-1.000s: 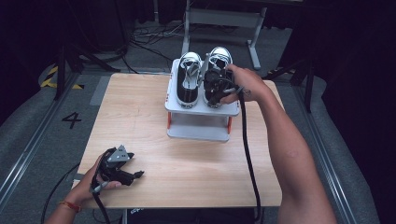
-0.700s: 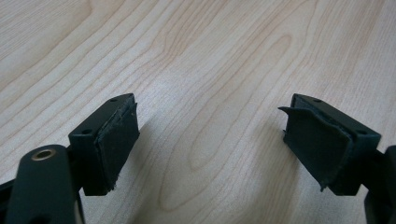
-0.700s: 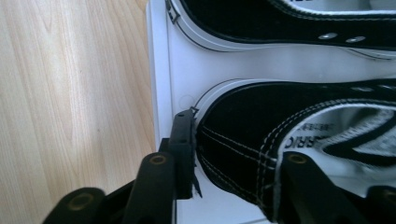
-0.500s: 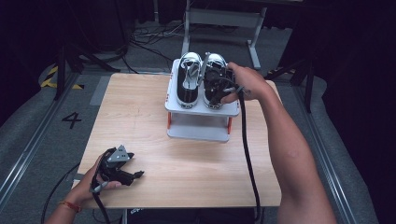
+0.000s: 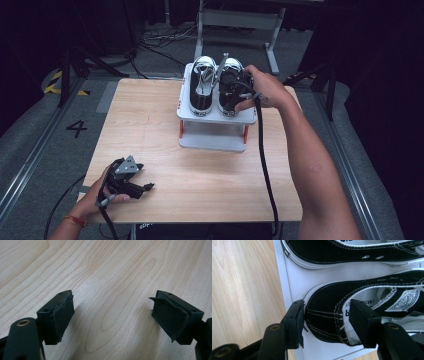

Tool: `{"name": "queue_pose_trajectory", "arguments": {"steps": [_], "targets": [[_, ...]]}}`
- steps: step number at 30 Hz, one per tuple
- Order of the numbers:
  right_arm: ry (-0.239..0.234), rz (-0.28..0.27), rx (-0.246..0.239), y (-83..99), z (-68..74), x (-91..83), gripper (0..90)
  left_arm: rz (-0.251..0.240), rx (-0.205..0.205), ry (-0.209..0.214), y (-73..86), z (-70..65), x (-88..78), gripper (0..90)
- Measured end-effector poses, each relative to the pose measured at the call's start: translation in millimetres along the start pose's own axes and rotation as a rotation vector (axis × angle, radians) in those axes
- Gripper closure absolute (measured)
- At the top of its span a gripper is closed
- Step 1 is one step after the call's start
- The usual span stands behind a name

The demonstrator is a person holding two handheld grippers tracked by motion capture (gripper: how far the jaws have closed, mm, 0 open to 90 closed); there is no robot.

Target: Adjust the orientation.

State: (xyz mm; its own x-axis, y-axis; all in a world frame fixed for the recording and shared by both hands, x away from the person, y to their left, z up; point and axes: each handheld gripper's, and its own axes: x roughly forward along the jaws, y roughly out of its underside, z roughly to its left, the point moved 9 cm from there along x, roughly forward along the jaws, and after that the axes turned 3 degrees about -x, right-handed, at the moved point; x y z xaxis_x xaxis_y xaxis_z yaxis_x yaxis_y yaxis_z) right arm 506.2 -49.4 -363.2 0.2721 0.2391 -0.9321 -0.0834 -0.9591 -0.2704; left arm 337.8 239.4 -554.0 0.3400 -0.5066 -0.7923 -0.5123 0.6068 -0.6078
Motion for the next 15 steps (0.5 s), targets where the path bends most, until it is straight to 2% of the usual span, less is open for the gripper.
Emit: {"name": "queue_pose_trajectory", "arguments": {"steps": [3, 6, 9, 12, 15], "targets": [[0.003, -0.037, 0.001, 1.0, -1.2, -1.7, 43.4, 0.0, 0.001, 0.0, 0.0, 0.1, 0.0, 18.1], [0.024, -0.05, 0.024, 2.5, -4.9, -2.9, 37.7, 0.0, 0.001, 0.0, 0.0, 0.0, 0.0, 18.1], [0.03, -0.085, 0.042, 1.4, -5.4, -6.1, 35.4, 0.002, 0.0, 0.0, 0.1, 0.0, -0.2, 18.1], [0.052, -0.131, 0.056, 0.3, -9.0, -9.5, 32.5, 0.002, 0.0, 0.0, 0.1, 0.0, -0.2, 18.1], [0.082, -0.144, 0.075, 1.9, -11.6, -11.3, 30.1, 0.002, 0.001, 0.001, 0.2, 0.0, -0.2, 18.1]]}}
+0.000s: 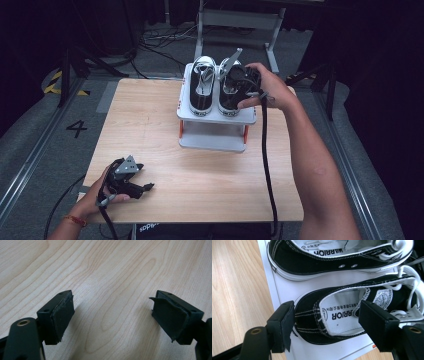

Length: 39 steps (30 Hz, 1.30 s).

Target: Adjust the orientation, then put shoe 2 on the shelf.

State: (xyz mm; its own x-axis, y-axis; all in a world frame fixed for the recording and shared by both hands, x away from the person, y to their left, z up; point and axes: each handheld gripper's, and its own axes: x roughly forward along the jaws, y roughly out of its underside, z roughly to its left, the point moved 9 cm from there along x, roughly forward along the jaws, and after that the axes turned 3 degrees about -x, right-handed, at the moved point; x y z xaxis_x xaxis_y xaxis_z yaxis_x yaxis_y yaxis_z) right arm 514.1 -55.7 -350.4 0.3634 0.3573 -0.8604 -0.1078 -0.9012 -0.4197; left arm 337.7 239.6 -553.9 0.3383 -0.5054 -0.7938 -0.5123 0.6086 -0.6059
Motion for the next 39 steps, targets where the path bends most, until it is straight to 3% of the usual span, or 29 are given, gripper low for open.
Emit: {"name": "queue_pose_trajectory", "arguments": {"steps": [10, 21, 29, 39], "targets": [[0.047, -0.108, 0.053, 3.3, 3.8, -22.6, 27.9, -0.001, 0.0, 0.0, 0.2, -0.1, -0.1, 18.2], [0.111, -0.168, 0.08, 28.4, 13.5, -44.2, 27.4, -0.001, 0.0, 0.001, 0.2, -0.1, -0.1, 18.2], [0.125, -0.146, 0.089, 56.2, 30.8, -45.2, 27.4, -0.001, 0.0, 0.001, 0.2, -0.1, -0.1, 18.2], [0.146, -0.175, 0.134, 90.1, 50.2, -48.5, 26.2, -0.001, 0.002, 0.001, 0.1, 0.0, -0.1, 18.1]]}}
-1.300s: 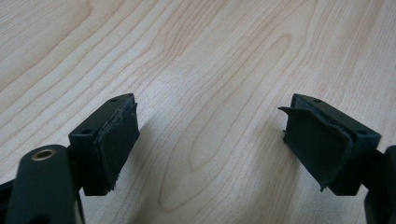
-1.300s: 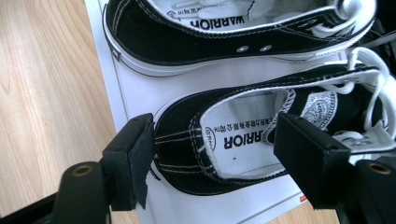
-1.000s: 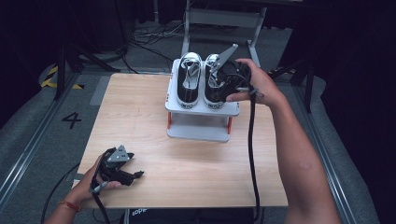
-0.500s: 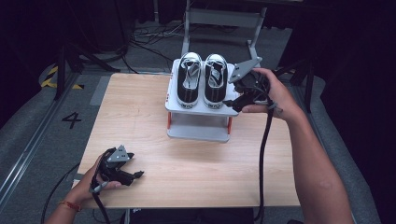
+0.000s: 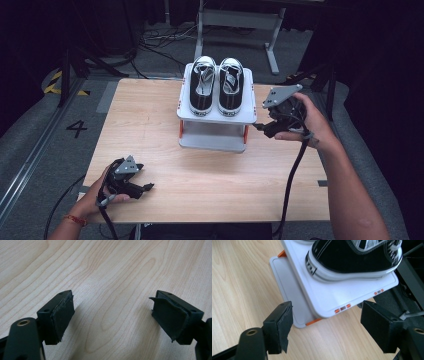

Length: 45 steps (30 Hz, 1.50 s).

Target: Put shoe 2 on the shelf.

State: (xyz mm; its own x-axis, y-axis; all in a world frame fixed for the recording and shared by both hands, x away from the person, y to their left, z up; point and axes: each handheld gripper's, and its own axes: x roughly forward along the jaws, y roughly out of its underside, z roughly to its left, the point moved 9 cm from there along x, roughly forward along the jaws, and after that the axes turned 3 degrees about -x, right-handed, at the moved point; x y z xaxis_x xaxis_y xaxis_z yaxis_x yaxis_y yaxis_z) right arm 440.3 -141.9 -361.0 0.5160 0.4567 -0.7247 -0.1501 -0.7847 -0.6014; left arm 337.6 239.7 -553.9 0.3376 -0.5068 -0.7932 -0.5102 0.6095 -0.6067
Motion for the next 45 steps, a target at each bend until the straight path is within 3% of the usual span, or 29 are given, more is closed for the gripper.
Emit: {"name": "queue_pose_trajectory", "arguments": {"steps": [9, 14, 20, 24, 28, 31, 34, 36, 45], "targets": [[0.043, -0.025, 0.083, 49.6, 23.2, 1.7, 24.6, 0.0, 0.0, 0.0, 0.0, 0.0, 0.0, 18.1], [0.079, -0.078, 0.145, 94.8, 45.8, 10.0, 22.5, -0.001, -0.001, 0.001, -0.1, -0.1, 0.1, 18.1], [0.052, -0.064, 0.261, 162.4, 73.8, 36.2, 21.5, 0.0, -0.001, 0.0, 0.0, 0.0, 0.0, 18.1], [0.04, -0.028, 0.319, 198.2, 88.2, 51.8, 21.4, 0.0, 0.002, 0.001, 0.0, 0.1, 0.0, 18.1], [0.006, -0.046, 0.409, 226.5, 100.2, 61.7, 20.6, 0.0, 0.001, 0.001, 0.0, 0.0, 0.0, 18.1], [-0.017, -0.097, 0.494, 239.4, 105.5, 70.5, 19.2, 0.001, 0.003, 0.001, 0.1, 0.0, 0.0, 18.1], [0.009, -0.109, 0.554, 243.9, 99.7, 68.6, 22.3, 0.0, 0.0, 0.0, 0.1, -0.1, -0.1, 18.1], [-0.011, -0.081, 0.566, 245.6, 100.6, 71.5, 17.7, 0.0, 0.001, 0.001, 0.1, 0.0, -0.1, 18.2], [-0.013, -0.078, 0.564, 245.0, 100.3, 72.8, 16.2, 0.001, 0.004, 0.002, 0.0, 0.2, 0.0, 18.1]]}}
